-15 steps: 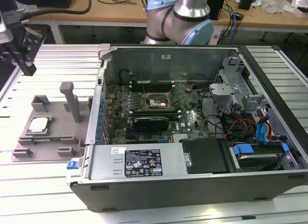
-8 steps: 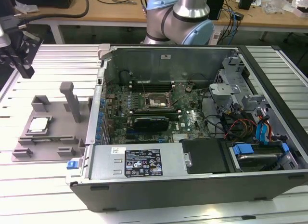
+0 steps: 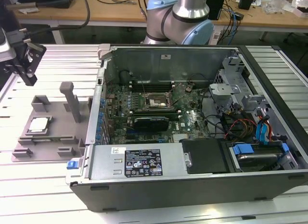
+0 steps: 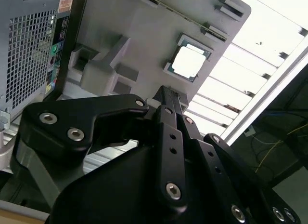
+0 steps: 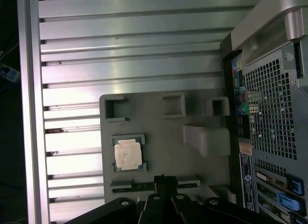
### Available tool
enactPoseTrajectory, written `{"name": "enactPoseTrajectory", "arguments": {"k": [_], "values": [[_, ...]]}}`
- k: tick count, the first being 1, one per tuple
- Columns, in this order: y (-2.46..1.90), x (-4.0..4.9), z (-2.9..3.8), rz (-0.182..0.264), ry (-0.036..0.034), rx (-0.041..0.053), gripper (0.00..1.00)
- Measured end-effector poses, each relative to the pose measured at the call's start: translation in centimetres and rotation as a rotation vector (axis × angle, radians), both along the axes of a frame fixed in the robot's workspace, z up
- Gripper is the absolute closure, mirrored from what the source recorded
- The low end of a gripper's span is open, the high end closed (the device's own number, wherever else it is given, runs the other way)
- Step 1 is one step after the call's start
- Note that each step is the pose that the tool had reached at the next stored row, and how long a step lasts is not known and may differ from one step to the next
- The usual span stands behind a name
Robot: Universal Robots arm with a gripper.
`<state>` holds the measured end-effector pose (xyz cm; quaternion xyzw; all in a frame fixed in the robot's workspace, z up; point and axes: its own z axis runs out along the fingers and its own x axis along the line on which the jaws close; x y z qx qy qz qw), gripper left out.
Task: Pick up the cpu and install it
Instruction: 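Reach for the cpu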
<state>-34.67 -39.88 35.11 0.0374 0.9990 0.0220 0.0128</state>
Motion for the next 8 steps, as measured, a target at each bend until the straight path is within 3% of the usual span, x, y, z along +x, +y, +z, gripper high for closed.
{"name": "enactPoseTrajectory", "arguments": {"k": [8], "values": [[0.08,0.0,-1.37,0.0,-0.0001,0.0,0.89]]}}
